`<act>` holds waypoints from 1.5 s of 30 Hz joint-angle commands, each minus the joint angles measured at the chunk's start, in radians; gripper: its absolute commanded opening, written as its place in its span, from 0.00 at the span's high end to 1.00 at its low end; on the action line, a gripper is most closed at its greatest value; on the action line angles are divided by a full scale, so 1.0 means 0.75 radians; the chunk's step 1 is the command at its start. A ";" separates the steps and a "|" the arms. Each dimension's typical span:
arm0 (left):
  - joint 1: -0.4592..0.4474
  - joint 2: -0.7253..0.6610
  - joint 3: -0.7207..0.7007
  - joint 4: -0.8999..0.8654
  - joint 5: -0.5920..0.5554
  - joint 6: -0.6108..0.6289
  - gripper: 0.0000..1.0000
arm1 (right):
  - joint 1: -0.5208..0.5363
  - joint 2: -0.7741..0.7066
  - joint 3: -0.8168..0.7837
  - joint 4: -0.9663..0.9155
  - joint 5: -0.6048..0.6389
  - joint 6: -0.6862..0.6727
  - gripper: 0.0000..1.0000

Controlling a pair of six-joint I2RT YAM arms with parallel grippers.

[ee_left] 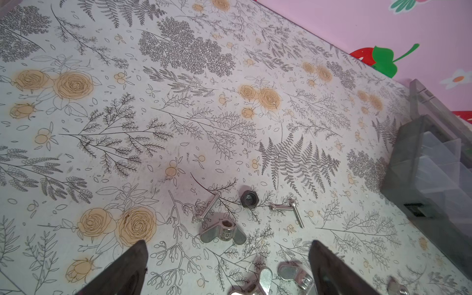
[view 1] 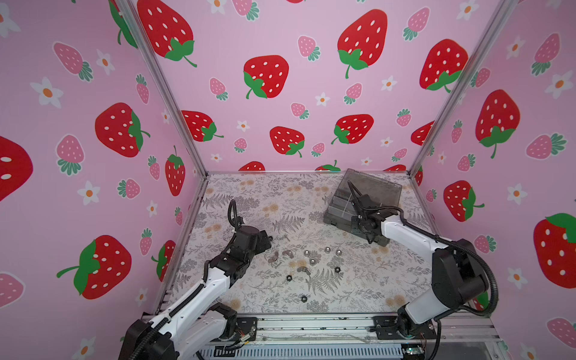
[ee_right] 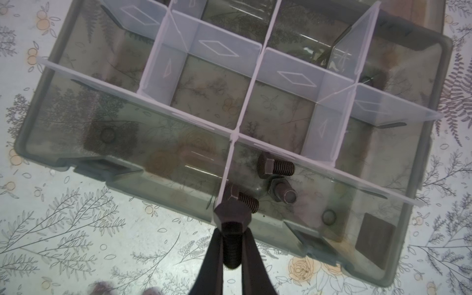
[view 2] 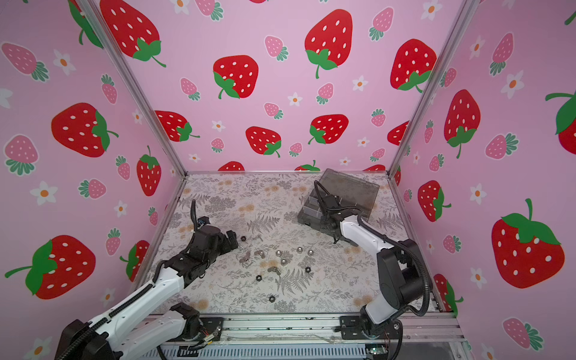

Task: Sort the screws and nuts into containers
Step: Place the screw into the container.

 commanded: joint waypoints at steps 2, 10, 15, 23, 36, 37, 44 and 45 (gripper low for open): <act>0.011 -0.018 0.001 0.023 -0.008 0.009 0.01 | -0.045 -0.002 -0.022 0.047 -0.017 -0.022 1.00; 0.011 -0.028 0.003 0.054 0.032 0.042 0.01 | -0.108 0.064 -0.019 0.083 -0.030 -0.040 1.00; 0.011 -0.036 -0.005 0.067 0.048 0.057 0.01 | -0.118 0.091 -0.028 0.097 -0.037 -0.037 0.97; 0.011 -0.040 -0.003 0.067 0.056 0.072 0.01 | -0.123 0.071 -0.051 0.105 -0.020 -0.047 0.65; 0.011 -0.046 0.009 0.037 0.041 0.068 0.01 | -0.123 -0.154 -0.166 0.134 -0.005 -0.059 0.49; 0.010 -0.049 0.009 0.034 0.039 0.070 0.01 | -0.123 -0.175 -0.183 0.141 -0.003 -0.059 0.47; 0.004 -0.042 0.026 0.044 0.086 0.109 0.01 | -0.122 -0.302 -0.306 0.235 0.006 -0.053 0.30; 0.001 -0.034 0.033 0.045 0.100 0.119 0.01 | -0.122 -0.321 -0.323 0.251 0.007 -0.053 0.27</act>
